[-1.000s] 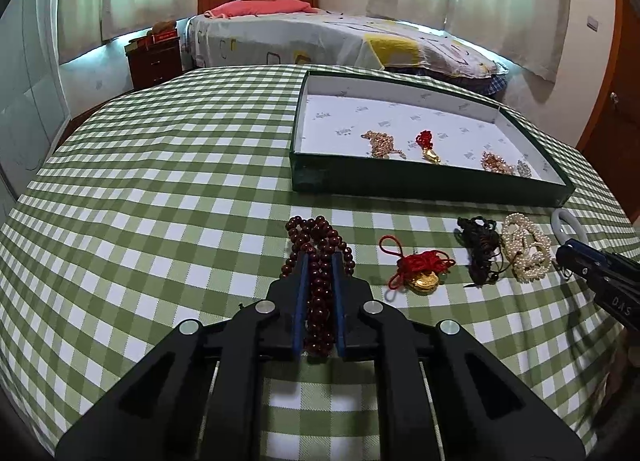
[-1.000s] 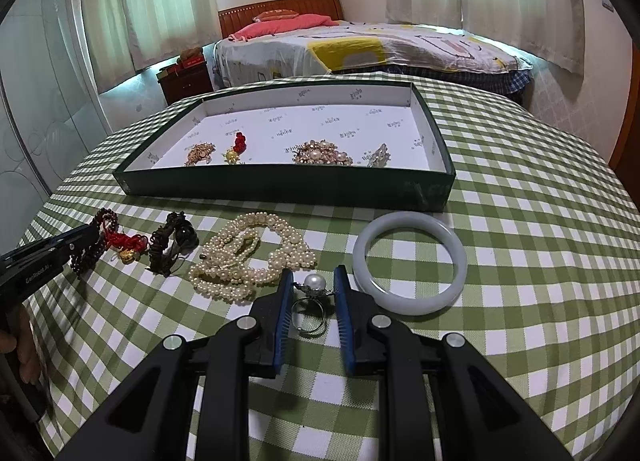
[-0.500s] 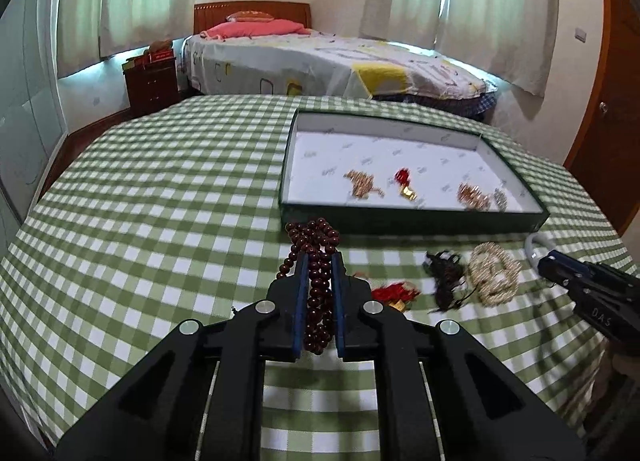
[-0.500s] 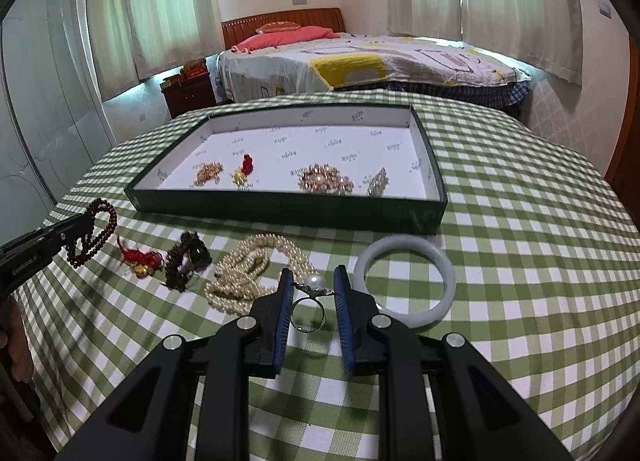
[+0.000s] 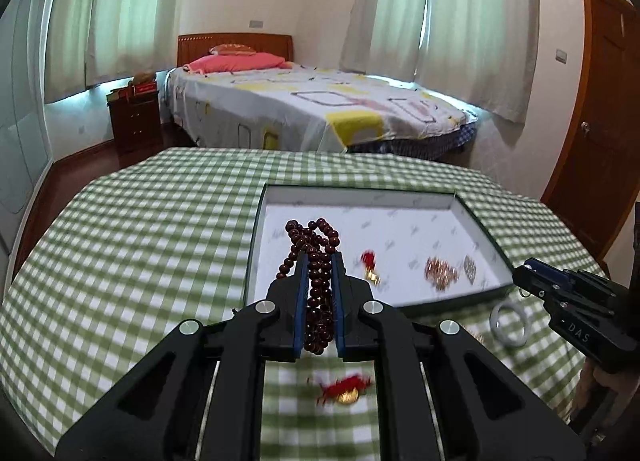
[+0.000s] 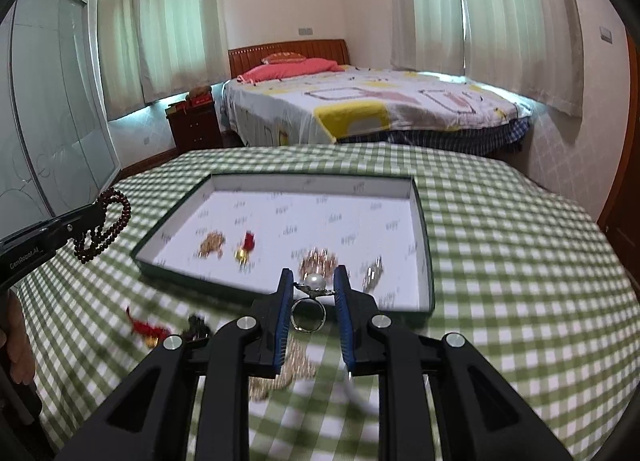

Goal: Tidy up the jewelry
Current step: 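Carry the pearl ring and bead bracelet into the tray while both tools open to release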

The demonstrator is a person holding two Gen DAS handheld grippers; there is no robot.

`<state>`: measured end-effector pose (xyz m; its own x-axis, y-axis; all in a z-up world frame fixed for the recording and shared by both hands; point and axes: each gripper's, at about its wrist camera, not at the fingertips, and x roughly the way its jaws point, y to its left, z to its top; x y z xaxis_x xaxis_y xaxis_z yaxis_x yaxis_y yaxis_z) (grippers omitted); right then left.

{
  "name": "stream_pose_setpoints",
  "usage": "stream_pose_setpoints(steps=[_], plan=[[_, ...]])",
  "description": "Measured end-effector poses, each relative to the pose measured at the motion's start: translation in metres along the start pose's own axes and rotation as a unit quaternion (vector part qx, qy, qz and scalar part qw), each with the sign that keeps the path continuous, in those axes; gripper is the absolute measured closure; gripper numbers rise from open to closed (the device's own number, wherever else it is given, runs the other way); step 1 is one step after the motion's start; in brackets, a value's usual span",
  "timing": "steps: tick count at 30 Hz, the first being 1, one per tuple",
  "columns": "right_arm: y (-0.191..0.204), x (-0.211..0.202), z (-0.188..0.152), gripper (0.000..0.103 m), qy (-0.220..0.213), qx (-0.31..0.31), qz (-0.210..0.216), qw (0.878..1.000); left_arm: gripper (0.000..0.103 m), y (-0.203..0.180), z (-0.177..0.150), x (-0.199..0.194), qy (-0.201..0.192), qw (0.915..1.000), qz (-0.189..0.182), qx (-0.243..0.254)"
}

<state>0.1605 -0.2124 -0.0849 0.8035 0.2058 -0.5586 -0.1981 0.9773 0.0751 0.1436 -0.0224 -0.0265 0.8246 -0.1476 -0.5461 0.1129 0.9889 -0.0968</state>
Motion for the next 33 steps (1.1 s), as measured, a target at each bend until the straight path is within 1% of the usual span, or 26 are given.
stream_pose_setpoints(steps=[6, 9, 12, 17, 22, 27, 33], plan=[[-0.008, 0.02, 0.031, 0.081, -0.018, -0.007, -0.008, 1.0, 0.092, -0.004, 0.028, 0.025, -0.012, 0.9999, -0.002, 0.002], [-0.016, 0.033, 0.041, 0.081, -0.018, -0.003, -0.011, 1.0, 0.092, -0.002, 0.041, 0.047, -0.009, 0.9999, -0.006, -0.006], [-0.025, 0.05, 0.049, 0.081, -0.012, -0.001, -0.014, 1.0, 0.092, -0.002, 0.048, 0.067, -0.004, 1.0, -0.004, -0.003], [-0.037, 0.085, 0.052, 0.081, 0.016, -0.003, -0.015, 1.0, 0.092, -0.002, 0.051, 0.111, 0.026, 0.9997, 0.0, -0.004], [-0.048, 0.116, 0.049, 0.081, 0.052, -0.006, -0.022, 0.998, 0.092, 0.006, 0.042, 0.153, 0.072, 0.9973, 0.006, -0.009], [-0.057, 0.137, 0.048, 0.081, 0.083, -0.001, -0.027, 0.996, 0.092, 0.013, 0.034, 0.177, 0.1, 0.9948, 0.012, -0.015], [-0.058, 0.145, 0.048, 0.081, 0.105, -0.005, -0.035, 0.994, 0.092, 0.009, 0.025, 0.192, 0.129, 0.9915, 0.014, -0.012]])
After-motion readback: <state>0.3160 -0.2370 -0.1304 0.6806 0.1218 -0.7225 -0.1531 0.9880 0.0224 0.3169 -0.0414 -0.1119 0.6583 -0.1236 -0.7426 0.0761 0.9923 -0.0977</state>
